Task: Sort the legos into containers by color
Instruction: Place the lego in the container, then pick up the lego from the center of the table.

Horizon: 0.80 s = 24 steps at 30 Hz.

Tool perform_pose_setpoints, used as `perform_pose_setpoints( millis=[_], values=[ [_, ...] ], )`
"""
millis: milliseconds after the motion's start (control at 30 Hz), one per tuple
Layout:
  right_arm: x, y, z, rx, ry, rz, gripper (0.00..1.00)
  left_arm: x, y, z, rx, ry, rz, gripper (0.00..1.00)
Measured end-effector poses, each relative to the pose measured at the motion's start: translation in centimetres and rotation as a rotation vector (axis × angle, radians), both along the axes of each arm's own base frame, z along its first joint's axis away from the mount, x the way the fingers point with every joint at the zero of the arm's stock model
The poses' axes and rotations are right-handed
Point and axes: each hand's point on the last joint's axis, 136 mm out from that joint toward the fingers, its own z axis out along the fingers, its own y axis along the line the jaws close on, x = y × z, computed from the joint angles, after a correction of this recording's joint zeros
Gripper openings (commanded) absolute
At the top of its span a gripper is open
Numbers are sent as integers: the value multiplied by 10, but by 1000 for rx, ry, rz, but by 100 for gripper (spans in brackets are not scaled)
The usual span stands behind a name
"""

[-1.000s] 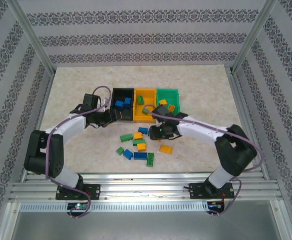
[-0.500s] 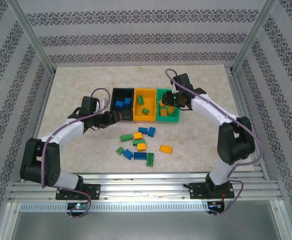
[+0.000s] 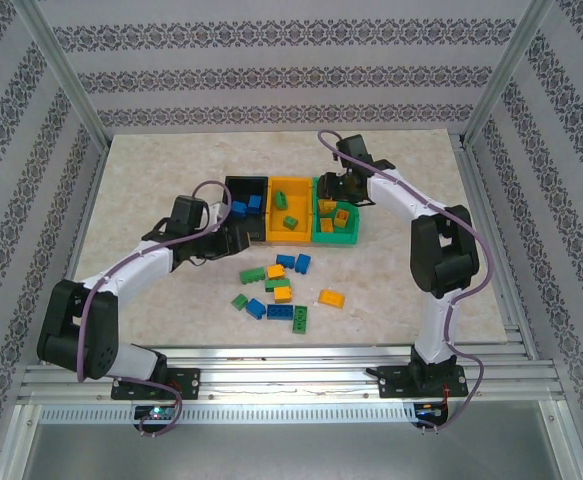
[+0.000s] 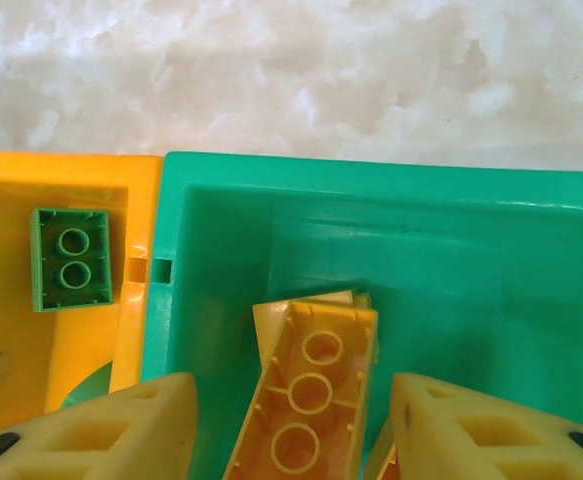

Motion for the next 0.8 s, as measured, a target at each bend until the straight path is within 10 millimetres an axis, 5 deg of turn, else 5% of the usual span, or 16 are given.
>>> perform_pose_setpoints(
  millis=[433,667,800],
  values=[
    [-63,-6,36,3,-52,35,57,-20,-51,-18,225,-12,-308,55],
    [-92,-19,31,-20,-46,23,58,-20,-25,-33,420,15,-301,57],
    [-101,-25,23,-29,-33,5,58,-17,-14,-24,465,-23,-264,58]
  ],
)
